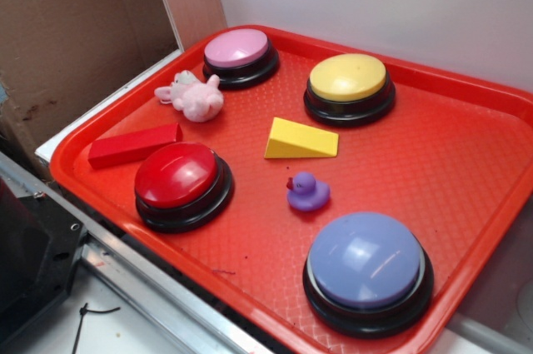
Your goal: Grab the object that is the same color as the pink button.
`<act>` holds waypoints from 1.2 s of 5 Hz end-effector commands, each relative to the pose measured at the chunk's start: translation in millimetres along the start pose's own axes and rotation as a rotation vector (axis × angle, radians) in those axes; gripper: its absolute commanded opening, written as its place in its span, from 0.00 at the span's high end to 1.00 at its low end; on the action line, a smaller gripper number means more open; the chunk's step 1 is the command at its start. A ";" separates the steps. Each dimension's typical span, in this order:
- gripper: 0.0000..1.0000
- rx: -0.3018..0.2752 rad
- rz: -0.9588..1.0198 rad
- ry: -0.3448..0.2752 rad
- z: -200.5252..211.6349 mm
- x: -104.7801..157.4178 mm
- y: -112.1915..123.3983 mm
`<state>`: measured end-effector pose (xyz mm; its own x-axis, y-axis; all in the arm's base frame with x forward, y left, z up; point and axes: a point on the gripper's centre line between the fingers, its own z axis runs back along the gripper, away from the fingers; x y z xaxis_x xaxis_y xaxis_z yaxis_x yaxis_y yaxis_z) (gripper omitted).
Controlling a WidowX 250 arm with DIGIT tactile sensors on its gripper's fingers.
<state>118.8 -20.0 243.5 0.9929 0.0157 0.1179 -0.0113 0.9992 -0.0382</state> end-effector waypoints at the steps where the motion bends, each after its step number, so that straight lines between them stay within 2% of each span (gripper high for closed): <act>1: 0.00 0.000 0.000 0.000 0.0 0.0 0.0; 2: 0.00 0.009 0.038 0.024 -8.6 49.3 -6.2; 3: 0.00 0.020 0.061 0.022 -13.8 93.7 -7.9; 4: 0.00 0.013 -0.114 0.018 -33.1 127.9 -4.8; 5: 0.00 0.041 -0.369 0.012 -76.9 137.8 29.3; 6: 0.00 0.124 -0.632 0.058 -95.3 124.1 33.3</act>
<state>250.5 21.3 147.3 0.8321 -0.5543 -0.0178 0.5533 0.8275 0.0956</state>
